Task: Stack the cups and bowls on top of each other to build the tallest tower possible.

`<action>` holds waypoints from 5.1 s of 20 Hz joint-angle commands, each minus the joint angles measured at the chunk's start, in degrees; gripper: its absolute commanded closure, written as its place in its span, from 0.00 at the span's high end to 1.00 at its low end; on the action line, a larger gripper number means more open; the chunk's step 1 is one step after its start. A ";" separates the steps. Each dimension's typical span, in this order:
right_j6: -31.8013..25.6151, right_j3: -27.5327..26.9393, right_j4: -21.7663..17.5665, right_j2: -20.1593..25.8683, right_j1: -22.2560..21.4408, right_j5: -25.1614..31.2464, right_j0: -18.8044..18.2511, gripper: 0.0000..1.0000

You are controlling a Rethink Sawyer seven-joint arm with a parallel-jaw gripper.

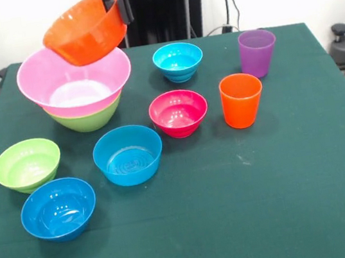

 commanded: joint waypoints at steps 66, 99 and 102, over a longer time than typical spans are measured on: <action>-2.77 3.77 -4.36 5.07 13.61 -6.33 -5.43 1.00; -6.52 -26.61 -13.54 -0.86 29.35 -1.90 7.18 1.00; -5.73 -24.92 -13.79 -0.82 28.95 -2.16 6.67 1.00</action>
